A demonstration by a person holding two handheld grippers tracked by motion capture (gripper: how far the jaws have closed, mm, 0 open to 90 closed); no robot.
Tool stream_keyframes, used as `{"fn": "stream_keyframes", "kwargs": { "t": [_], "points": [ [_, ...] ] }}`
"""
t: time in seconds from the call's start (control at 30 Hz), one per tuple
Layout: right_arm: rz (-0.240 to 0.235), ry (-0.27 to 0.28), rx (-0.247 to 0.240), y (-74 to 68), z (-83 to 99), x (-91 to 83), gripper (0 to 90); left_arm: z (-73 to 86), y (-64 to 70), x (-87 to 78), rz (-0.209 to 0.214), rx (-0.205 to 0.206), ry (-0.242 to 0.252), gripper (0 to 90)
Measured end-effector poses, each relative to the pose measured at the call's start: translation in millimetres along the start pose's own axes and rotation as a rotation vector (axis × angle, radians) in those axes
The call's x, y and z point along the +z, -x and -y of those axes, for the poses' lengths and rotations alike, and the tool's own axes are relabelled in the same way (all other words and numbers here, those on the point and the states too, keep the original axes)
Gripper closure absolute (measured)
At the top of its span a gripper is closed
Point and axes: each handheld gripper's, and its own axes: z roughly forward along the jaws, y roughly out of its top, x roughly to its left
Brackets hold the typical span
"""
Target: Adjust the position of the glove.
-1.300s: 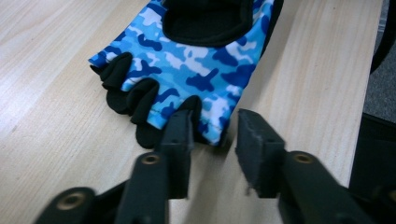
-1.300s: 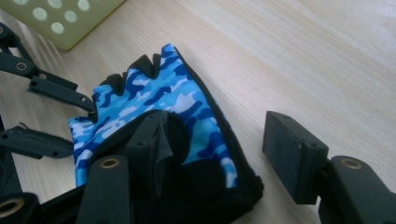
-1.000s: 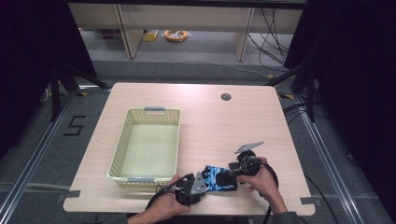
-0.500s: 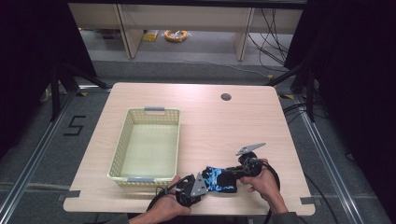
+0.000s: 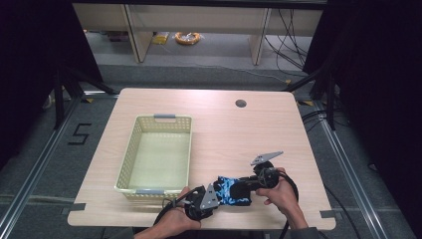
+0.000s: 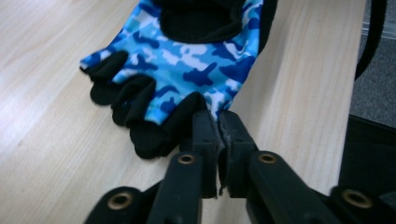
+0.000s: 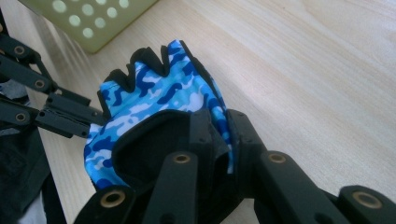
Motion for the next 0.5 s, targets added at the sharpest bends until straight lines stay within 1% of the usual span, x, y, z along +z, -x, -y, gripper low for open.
{"fn": "stream_keyframes", "kwargs": {
  "t": [0.03,0.07,0.1,0.13,0.17,0.2,0.23,0.27,0.3,0.33,0.37,0.4,0.43,0.47,0.5],
  "points": [
    [0.001,-0.003,0.0,0.2,0.2,0.3,82.1,0.7,-1.4,-0.3,-0.005,0.001,-0.014,80.8],
    [0.002,-0.005,0.0,0.5,0.5,1.3,82.2,2.2,-2.8,0.8,-0.001,-0.017,-0.011,71.7],
    [0.002,-0.005,0.0,0.5,0.5,1.3,82.2,2.2,-2.8,0.8,-0.001,-0.017,-0.011,68.9],
    [0.003,-0.004,0.003,0.6,0.7,1.6,82.1,2.6,-3.5,1.3,0.001,-0.008,-0.026,68.9],
    [-0.006,0.005,0.007,0.8,1.2,3.2,82.1,2.9,-2.9,3.0,-0.001,-0.024,-0.017,65.9],
    [-0.018,-0.005,0.012,2.1,1.2,3.2,82.1,0.5,-1.7,4.4,0.006,-0.045,-0.023,57.6],
    [-0.018,-0.005,0.012,2.1,1.2,3.2,82.1,0.5,-1.7,4.4,0.006,-0.045,-0.023,55.6],
    [-0.001,-0.001,0.024,2.3,1.8,3.3,82.1,-0.8,-0.7,5.5,-0.004,-0.048,-0.024,55.6],
    [-0.001,-0.001,0.024,2.3,1.8,3.3,82.1,-1.2,0.0,6.7,-0.002,-0.048,-0.019,55.6],
    [-0.008,0.011,0.022,2.8,2.2,4.8,82.1,-2.6,0.3,8.0,-0.011,-0.053,-0.018,55.8],
    [-0.012,-0.008,0.024,2.7,2.1,3.9,82.1,-3.5,-0.4,8.7,-0.01,-0.054,-0.019,57.4],
    [-0.029,-0.008,0.024,1.7,2.2,5.2,82.1,-4.6,-1.5,11.5,-0.007,-0.078,-0.011,63.7],
    [-0.029,-0.008,0.024,1.7,2.2,5.2,82.1,-4.6,-1.5,11.5,-0.007,-0.078,-0.011,67.7],
    [-0.012,-0.008,0.025,0.2,2.1,5.8,82.1,-5.4,-3.2,11.9,-0.025,-0.056,-0.025,67.7],
    [-0.01,-0.016,0.022,0.5,1.6,6.1,82.1,-5.6,-2.6,11.6,-0.031,-0.05,-0.022,72.8]
  ]
}}
